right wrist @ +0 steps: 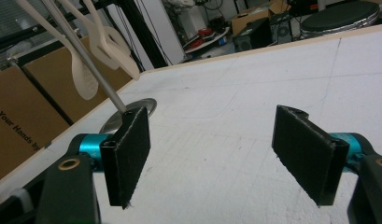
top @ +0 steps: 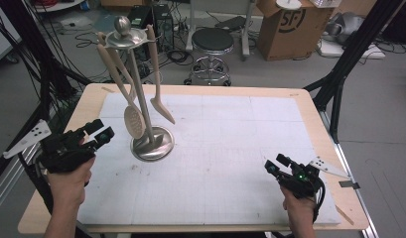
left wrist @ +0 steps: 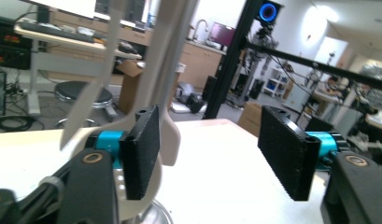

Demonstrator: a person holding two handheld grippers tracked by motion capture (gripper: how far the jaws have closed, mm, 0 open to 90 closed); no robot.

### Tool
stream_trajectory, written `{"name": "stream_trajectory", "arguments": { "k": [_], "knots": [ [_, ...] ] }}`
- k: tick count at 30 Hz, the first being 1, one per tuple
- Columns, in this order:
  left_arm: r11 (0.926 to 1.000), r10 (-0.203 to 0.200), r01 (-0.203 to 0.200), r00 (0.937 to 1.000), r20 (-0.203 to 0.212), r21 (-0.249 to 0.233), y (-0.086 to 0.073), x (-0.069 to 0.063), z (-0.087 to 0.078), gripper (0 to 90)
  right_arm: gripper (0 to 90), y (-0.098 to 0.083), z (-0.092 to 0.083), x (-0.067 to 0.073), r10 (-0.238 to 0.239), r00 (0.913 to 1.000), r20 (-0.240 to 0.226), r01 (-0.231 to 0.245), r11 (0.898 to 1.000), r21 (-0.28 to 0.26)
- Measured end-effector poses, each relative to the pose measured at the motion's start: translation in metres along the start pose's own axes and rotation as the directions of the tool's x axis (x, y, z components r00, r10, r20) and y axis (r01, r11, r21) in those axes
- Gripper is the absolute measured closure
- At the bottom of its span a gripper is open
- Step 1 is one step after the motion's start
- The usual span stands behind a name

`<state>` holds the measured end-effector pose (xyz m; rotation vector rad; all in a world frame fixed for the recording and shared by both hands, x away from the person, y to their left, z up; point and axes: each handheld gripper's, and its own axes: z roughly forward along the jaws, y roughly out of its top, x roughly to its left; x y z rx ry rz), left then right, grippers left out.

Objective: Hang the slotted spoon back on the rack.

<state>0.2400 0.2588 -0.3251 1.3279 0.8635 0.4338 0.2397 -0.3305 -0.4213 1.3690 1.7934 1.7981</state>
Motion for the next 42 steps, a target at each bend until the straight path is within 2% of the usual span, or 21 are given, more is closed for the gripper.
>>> {"name": "stream_trajectory", "arguments": {
  "k": [4,6,9,15,19,22,27,33,37,39,42],
  "knots": [
    [0.9998,0.019,-0.019,0.9998,0.002,0.010,-0.011,-0.004,0.003,36.4,27.1,0.000,0.000,-0.001,-0.005,1.0000,0.004,0.005,1.000,-0.005],
    [0.9998,0.005,-0.006,0.9995,0.031,0.018,-0.017,-0.005,0.005,31.8,27.1,0.000,0.000,0.000,-0.001,1.0000,0.000,0.001,1.000,-0.002],
    [0.9990,0.001,-0.002,0.9995,0.032,0.045,-0.027,-0.006,0.009,29.7,27.1,0.000,0.000,0.000,-0.002,1.0000,-0.001,0.002,1.000,-0.003],
    [0.9976,-0.005,0.005,1.0000,-0.001,0.069,-0.046,-0.008,0.010,25.5,22.9,0.001,-0.001,0.001,-0.015,0.9998,-0.013,0.015,1.000,-0.013],
    [0.9964,-0.009,0.014,0.9986,-0.051,0.084,-0.065,-0.009,0.009,24.2,22.9,0.001,0.000,0.004,-0.040,0.9992,-0.010,0.040,0.999,-0.002],
    [0.9943,-0.012,0.020,0.9974,-0.071,0.105,-0.077,-0.009,0.008,23.4,22.4,0.001,0.001,0.005,-0.044,0.9990,-0.011,0.044,0.999,-0.001],
    [0.9917,0.005,0.006,0.9962,-0.086,0.129,-0.083,-0.010,0.008,23.0,22.5,0.001,0.001,0.005,-0.052,0.9986,-0.012,0.052,0.999,-0.004],
    [0.9870,-0.013,0.029,0.9947,-0.102,0.158,-0.095,-0.010,0.007,23.0,22.6,0.001,0.001,0.006,-0.053,0.9984,-0.017,0.053,0.999,0.000],
    [0.9860,-0.002,0.024,0.9915,-0.130,0.165,-0.102,-0.012,0.001,23.2,22.6,0.002,0.001,0.006,-0.055,0.9983,-0.020,0.055,0.998,-0.005],
    [0.9865,-0.009,0.031,0.9911,-0.133,0.161,-0.105,-0.012,-0.002,23.3,22.6,0.002,0.000,0.006,-0.058,0.9980,-0.024,0.058,0.998,-0.004],
    [0.9837,0.004,0.021,0.9904,-0.138,0.179,-0.107,-0.012,0.000,22.9,22.5,0.002,0.001,0.008,-0.058,0.9979,-0.028,0.058,0.998,-0.007]
  ]
}}
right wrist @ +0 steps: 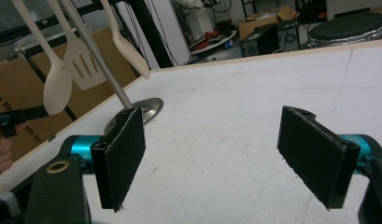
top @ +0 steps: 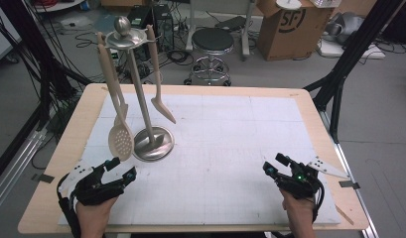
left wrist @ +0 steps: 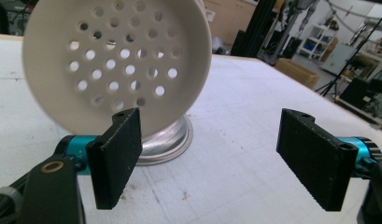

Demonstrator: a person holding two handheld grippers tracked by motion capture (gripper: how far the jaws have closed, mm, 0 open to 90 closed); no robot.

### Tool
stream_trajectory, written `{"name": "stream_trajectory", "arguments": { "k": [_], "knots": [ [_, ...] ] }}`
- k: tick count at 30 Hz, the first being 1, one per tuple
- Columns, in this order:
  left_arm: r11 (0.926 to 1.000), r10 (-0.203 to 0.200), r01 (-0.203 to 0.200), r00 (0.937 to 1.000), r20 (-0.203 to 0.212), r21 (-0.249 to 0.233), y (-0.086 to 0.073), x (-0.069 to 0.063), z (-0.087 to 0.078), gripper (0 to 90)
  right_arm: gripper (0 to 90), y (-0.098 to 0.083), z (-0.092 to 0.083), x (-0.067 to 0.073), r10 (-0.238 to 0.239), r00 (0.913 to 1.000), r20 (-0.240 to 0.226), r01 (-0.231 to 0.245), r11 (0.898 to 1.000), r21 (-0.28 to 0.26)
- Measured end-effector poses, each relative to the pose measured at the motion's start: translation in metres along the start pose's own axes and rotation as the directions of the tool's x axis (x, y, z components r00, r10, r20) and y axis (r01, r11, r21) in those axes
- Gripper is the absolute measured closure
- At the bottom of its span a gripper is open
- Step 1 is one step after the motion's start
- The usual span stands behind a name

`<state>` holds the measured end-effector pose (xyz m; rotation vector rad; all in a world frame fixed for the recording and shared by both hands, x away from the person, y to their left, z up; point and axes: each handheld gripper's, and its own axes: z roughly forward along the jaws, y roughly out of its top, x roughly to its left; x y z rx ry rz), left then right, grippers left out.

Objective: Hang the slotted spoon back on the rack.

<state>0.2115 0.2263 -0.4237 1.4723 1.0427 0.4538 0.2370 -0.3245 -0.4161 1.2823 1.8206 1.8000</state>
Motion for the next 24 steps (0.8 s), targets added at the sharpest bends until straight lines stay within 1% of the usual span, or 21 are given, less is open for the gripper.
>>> {"name": "stream_trajectory", "arguments": {
  "k": [4,9,16,18,20,24],
  "knots": [
    [0.9995,0.021,-0.021,0.9998,-0.003,0.022,-0.0019,-0.0031,0.0041,22.8,22.1,-0.0004,0.0012,0.0009,-0.010,0.9999,-0.004,0.010,1.000,0.006],
    [0.9988,0.028,-0.028,0.9996,0.001,0.039,-0.0035,-0.0043,0.0065,22.8,22.1,-0.0008,0.0024,0.0014,-0.010,0.9999,-0.004,0.010,1.000,0.013],
    [0.9990,0.025,-0.025,0.9997,0.004,0.036,-0.0034,-0.0040,0.0061,22.8,22.1,-0.0013,0.0035,0.0014,-0.011,0.9999,0.000,0.011,1.000,0.014],
    [0.9988,0.028,-0.028,0.9996,0.000,0.041,-0.0035,-0.0040,0.0062,22.8,22.1,-0.0013,0.0035,0.0013,-0.012,0.9999,0.000,0.012,1.000,0.014],
    [0.9990,0.027,-0.027,0.9996,-0.002,0.035,-0.0032,-0.0038,0.0055,22.8,22.1,-0.0013,0.0033,0.0018,-0.006,1.0000,-0.001,0.006,1.000,0.018],
    [0.9991,0.020,-0.020,0.9998,-0.006,0.037,-0.0033,-0.0029,0.0051,22.8,22.1,-0.0012,0.0035,0.0015,-0.007,1.0000,-0.001,0.007,1.000,0.018]
  ]
}}
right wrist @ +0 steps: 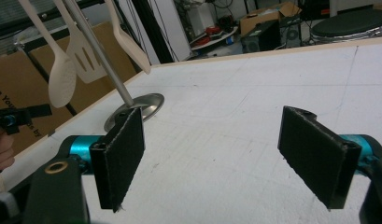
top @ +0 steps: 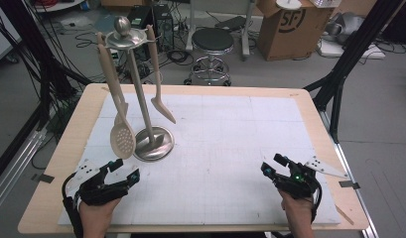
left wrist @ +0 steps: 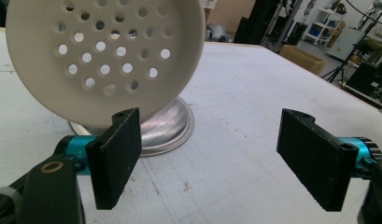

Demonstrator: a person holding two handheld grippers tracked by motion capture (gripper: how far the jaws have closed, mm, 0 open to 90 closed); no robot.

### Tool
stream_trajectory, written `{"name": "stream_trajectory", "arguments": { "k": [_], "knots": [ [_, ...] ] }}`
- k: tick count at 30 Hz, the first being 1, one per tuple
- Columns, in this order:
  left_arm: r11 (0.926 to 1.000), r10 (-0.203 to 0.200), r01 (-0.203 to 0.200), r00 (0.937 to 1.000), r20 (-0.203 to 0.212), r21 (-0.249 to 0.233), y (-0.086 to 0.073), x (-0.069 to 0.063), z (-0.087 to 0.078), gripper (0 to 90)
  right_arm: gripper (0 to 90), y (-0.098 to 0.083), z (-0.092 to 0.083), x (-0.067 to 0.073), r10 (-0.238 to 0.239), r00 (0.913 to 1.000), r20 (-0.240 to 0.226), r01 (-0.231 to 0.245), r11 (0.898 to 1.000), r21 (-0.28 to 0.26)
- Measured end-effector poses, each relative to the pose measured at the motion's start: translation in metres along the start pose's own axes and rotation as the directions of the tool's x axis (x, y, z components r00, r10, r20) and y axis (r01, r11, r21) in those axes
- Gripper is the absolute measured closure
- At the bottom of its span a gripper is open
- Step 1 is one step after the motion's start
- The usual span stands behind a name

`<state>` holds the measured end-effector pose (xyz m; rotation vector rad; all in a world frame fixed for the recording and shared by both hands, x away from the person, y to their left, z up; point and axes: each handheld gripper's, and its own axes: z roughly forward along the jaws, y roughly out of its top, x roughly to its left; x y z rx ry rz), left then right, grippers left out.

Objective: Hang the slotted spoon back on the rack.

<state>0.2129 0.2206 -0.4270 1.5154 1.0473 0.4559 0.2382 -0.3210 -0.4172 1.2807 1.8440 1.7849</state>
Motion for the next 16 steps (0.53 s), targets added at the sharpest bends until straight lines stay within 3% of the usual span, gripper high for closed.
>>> {"name": "stream_trajectory", "arguments": {
  "k": [16],
  "knots": [
    [0.9997,0.003,-0.003,0.9999,-0.016,-0.023,0.0017,0.0001,-0.0017,22.5,21.8,-0.0006,0.0018,-0.0005,0.000,1.0000,-0.007,0.000,1.000,0.014]
  ]
}}
